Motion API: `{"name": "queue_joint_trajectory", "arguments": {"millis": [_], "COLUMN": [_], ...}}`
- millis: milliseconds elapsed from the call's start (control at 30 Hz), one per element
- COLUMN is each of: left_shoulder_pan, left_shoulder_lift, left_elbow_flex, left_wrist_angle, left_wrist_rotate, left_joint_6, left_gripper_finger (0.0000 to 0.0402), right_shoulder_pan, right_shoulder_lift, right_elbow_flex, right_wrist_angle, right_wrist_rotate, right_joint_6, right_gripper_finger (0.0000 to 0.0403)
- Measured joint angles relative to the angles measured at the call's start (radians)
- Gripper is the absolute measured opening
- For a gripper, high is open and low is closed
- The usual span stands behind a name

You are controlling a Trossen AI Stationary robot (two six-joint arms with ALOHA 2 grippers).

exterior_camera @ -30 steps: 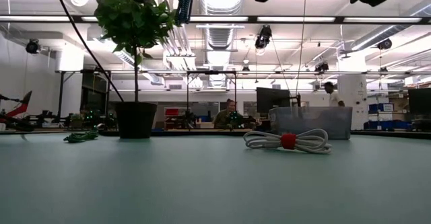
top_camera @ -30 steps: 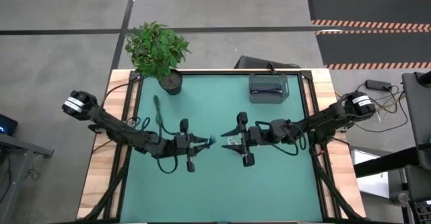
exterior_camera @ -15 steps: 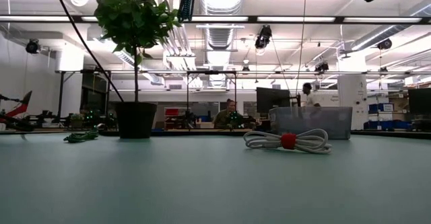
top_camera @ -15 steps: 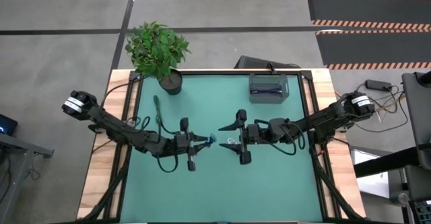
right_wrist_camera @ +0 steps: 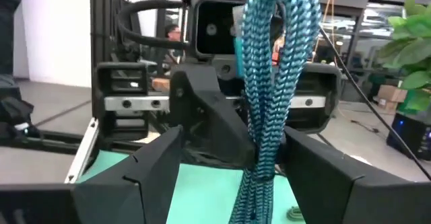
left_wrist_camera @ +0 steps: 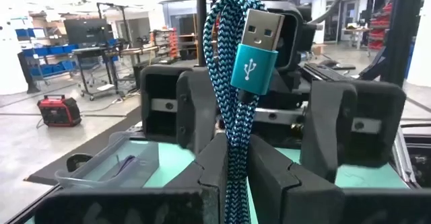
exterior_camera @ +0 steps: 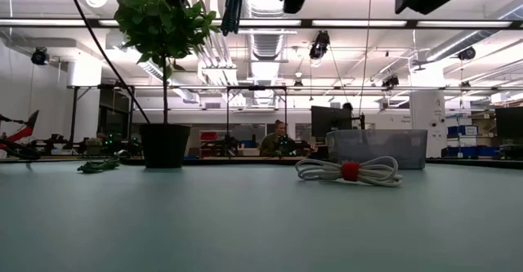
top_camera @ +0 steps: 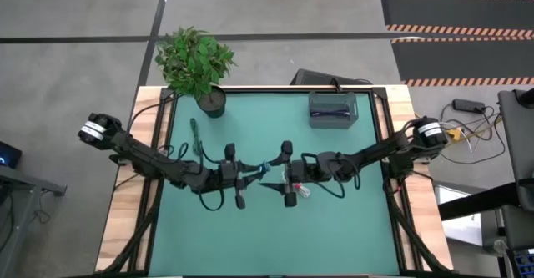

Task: Pick and place USB-C Cables
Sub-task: Put the blue charger cable into the bin

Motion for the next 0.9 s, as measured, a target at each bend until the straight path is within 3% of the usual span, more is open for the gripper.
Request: {"name": "queue_joint_trajectory", "arguments": {"millis": [500, 700, 900], "left_shoulder_pan": [-0.004, -0.005, -0.004], "left_shoulder_lift": [0.0, -0.001, -0.002], "left_elbow_flex": [-0.003, -0.003, -0.003], "left_wrist_angle": [-0.06, -0.059, -0.058], "left_wrist_rotate": [0.005, 0.006, 0.009], "left_joint_6": [-0.011, -0.018, -0.008], "left_gripper_finger": [0.0028, 0.0028, 0.0029], "right_shoulder_pan": [-0.002, -0.002, -0.003], "right_shoulder_lift": [0.001, 0.001, 0.001], "right_elbow_flex": [0.099, 0.101, 0.11], "right_wrist_angle": [-0.144, -0.138, -0.144], "right_wrist_rotate": [-0.053, -0.045, -0.038], "right_joint_6": [0.014, -0.014, -0.025], "right_gripper_finger": [0.0223, 0.0168, 0.0075]}}
